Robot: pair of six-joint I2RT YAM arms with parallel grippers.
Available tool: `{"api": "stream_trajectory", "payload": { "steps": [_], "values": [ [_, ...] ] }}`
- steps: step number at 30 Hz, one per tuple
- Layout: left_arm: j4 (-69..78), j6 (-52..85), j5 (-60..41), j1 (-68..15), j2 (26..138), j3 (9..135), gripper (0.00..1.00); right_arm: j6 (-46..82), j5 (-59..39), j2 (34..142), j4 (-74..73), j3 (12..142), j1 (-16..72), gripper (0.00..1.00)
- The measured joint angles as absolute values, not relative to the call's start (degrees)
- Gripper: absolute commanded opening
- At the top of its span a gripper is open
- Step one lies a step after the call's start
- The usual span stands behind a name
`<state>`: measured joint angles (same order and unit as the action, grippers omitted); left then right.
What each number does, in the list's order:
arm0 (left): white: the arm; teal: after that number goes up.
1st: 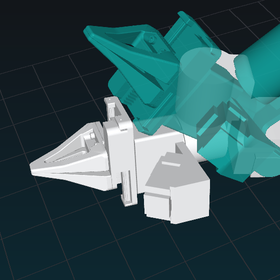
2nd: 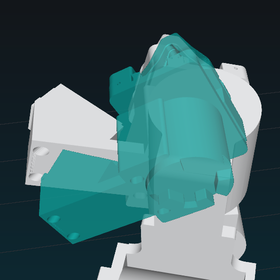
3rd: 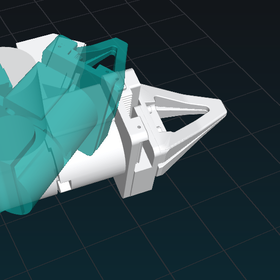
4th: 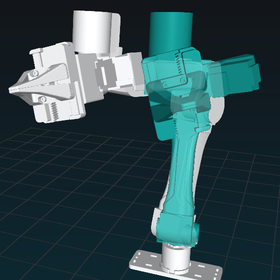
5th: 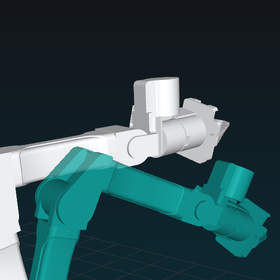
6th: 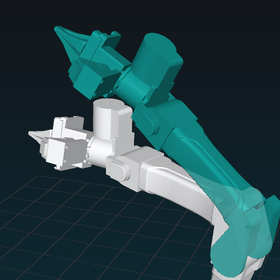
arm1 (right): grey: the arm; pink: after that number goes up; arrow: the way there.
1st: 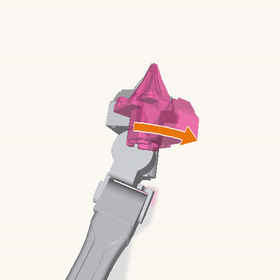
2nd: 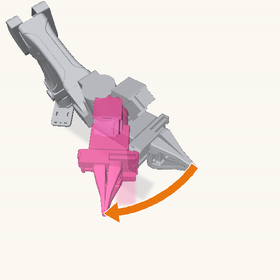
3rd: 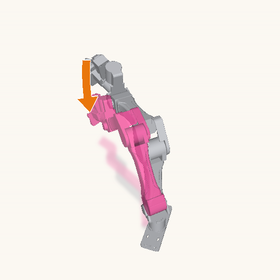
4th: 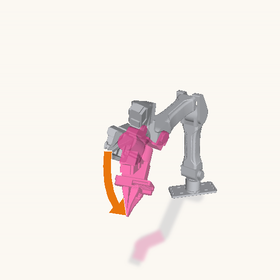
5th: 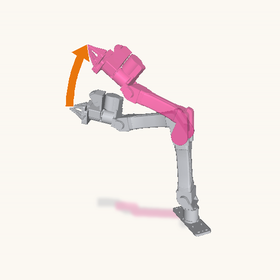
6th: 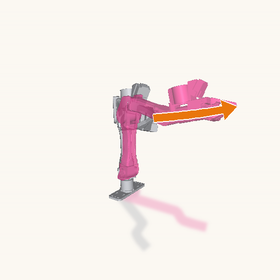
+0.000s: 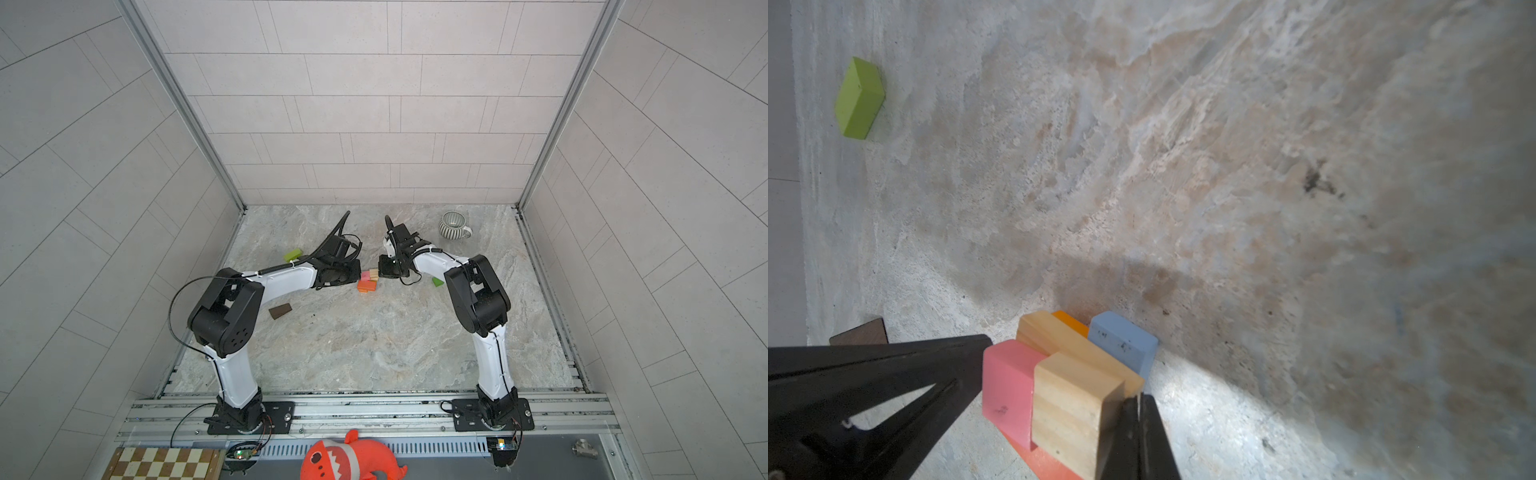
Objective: Build the wood block tower
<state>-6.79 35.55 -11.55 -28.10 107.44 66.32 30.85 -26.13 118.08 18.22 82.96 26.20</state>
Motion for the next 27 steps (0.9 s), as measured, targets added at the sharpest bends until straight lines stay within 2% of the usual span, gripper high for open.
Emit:
{"api": "stream_trajectory", "payload": {
  "steps": [27],
  "values": [
    [-7.57,35.53,-11.51,-28.1,108.49,68.25,0.0,29.95,-25.23,117.51,20.38,82.54,26.33,0.0]
  ]
}}
